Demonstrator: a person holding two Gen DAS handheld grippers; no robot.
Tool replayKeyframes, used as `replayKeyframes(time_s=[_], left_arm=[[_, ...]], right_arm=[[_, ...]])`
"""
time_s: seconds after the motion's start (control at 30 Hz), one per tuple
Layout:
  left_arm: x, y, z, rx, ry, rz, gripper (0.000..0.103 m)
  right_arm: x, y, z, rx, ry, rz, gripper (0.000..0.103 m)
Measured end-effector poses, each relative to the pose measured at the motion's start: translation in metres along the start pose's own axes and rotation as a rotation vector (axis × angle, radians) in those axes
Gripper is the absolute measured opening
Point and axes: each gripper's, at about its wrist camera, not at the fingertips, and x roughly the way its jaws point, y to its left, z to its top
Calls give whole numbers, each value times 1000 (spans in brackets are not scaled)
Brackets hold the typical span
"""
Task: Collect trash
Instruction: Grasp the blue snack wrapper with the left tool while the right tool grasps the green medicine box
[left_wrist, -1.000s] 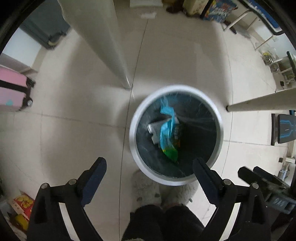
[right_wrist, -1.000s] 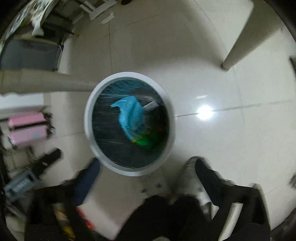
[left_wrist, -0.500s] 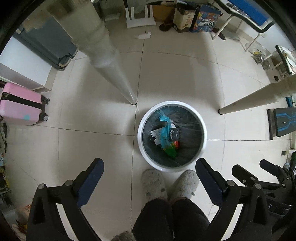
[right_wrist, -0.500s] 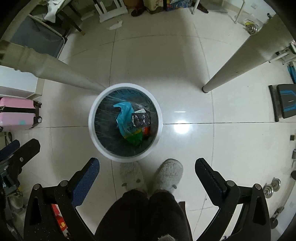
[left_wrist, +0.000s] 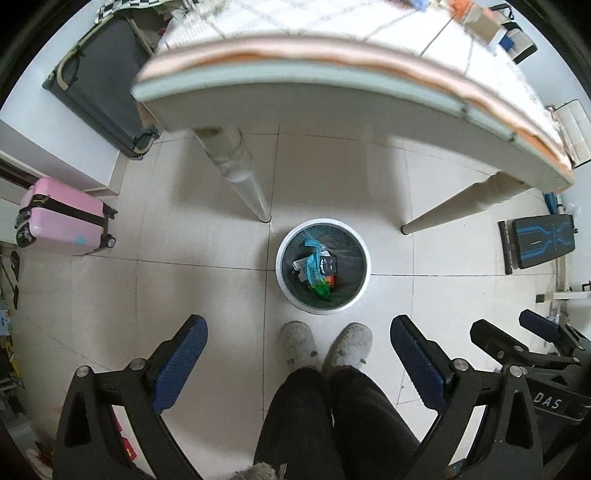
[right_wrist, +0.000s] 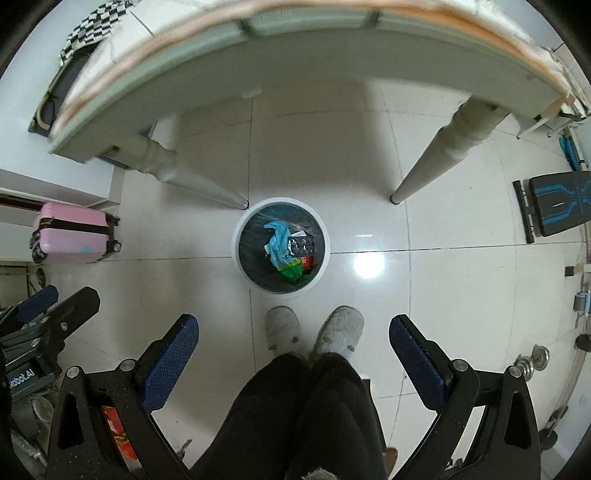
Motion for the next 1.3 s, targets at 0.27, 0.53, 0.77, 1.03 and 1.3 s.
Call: replayKeyframes(time_s=[0.27, 0.53, 0.77, 1.03, 1.3], left_arm=[[-80, 5, 10, 16, -41, 27, 101], [-133, -1, 56, -11, -164, 49, 101], [-149, -34, 161, -21, -259, 122, 101], [-122, -104, 319, -25, -235, 151, 101], [-43, -175, 431, 79, -81, 139, 101]], right_arm=[[-103, 15, -1, 14, -40, 46, 103], [-173, 22, 46, 59, -122, 140, 103], [-205, -14, 153, 117, -223, 142, 103], [-192, -111, 351, 265, -228, 102, 103], [-158, -166, 511, 326, -169, 67, 103]])
